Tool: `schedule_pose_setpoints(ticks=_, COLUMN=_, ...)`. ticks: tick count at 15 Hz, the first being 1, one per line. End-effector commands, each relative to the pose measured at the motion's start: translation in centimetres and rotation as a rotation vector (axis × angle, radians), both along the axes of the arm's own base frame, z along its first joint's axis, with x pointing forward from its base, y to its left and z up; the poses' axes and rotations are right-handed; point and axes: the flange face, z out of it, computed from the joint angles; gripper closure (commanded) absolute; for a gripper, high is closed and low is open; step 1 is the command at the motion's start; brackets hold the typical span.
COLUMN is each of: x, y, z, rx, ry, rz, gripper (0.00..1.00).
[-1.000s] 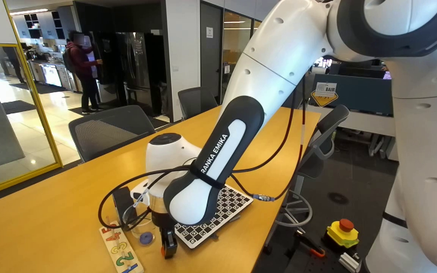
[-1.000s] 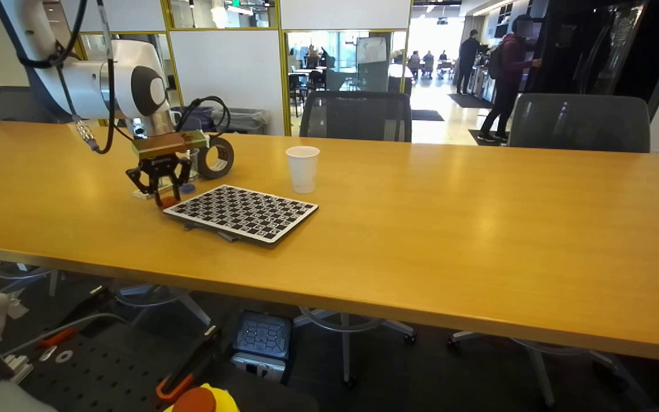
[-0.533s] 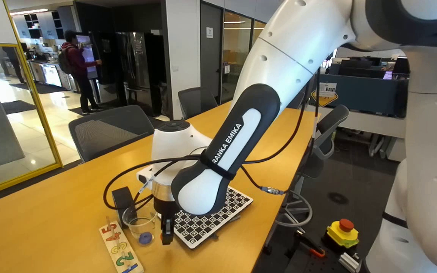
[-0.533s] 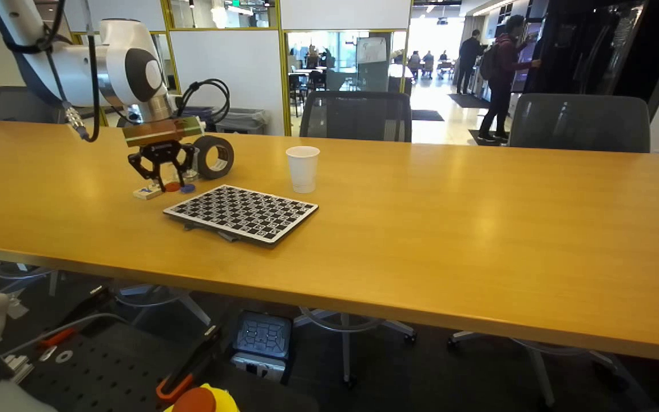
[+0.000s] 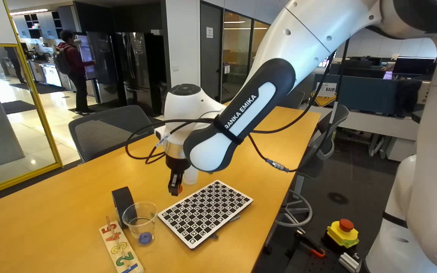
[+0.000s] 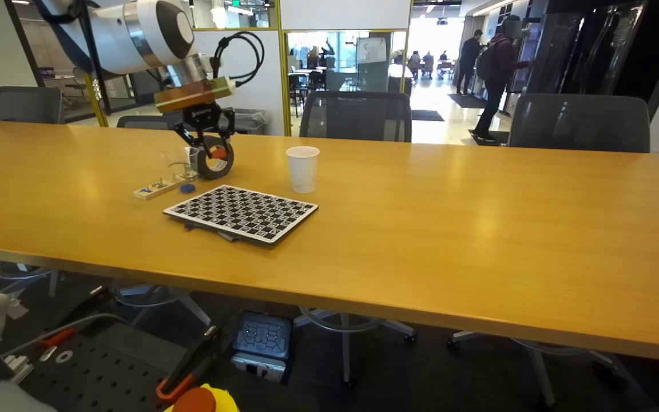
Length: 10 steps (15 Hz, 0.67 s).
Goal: Put the orange rings in the white cup, then put the blue ring in the plastic clear cup.
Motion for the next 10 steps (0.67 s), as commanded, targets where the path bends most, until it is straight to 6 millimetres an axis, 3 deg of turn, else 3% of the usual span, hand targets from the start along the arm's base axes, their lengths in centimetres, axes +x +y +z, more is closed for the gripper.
schedule_pose_setpoints(ticks=1, x=4.7, y=-3.7, z=3.6, rx=-0.017, ry=-0.056, rz=-0.100, gripper=0.79)
schedule_pose_setpoints(ticks=4, x=8.2, y=-7.1, z=4.5, rx=-0.014, ry=-0.056, rz=-0.171, gripper=0.79)
schedule_pose_setpoints(ticks=10, x=12.8, y=-11.7, z=3.2, rx=0.011, ry=-0.010, rz=-0.252, gripper=0.79)
